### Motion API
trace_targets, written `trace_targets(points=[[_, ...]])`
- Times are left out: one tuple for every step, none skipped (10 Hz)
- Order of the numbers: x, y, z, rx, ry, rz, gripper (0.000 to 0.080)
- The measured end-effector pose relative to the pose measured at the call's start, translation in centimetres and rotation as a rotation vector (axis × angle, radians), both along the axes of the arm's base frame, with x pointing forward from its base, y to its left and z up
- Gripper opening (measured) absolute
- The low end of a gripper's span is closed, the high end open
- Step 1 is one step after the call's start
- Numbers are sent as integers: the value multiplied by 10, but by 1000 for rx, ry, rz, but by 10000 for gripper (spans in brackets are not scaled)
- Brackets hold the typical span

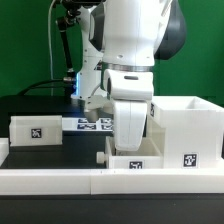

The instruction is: Assemble drawer

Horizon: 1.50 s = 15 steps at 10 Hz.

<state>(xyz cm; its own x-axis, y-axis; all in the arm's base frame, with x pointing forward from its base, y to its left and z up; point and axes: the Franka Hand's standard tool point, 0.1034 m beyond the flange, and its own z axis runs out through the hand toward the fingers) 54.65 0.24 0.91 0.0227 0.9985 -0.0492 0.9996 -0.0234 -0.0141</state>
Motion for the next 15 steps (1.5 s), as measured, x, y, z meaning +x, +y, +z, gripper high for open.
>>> trace_targets(points=[[0,-1,0,-1,-1,0,41],[0,-1,0,-1,1,-1,41],[0,-3,1,-5,22,-3,41],[1,-3,1,-4,18,-4,41],[0,-3,1,-4,18,-3,41],[-1,-4,-1,-2,8,1,41],[-1,-4,-1,-2,5,9,41],[-1,-2,-1,-3,5,17,41],[-1,-1,-1,-11,5,40,41],[-1,1,-1,-13,4,44,41],[0,2,-1,-15,4,50,41],[1,3,0,-15,1,53,41],[1,5,0,-15,0,51,41],[1,9,0,-14,0,54,41],[1,9,0,-14,0,53,41]])
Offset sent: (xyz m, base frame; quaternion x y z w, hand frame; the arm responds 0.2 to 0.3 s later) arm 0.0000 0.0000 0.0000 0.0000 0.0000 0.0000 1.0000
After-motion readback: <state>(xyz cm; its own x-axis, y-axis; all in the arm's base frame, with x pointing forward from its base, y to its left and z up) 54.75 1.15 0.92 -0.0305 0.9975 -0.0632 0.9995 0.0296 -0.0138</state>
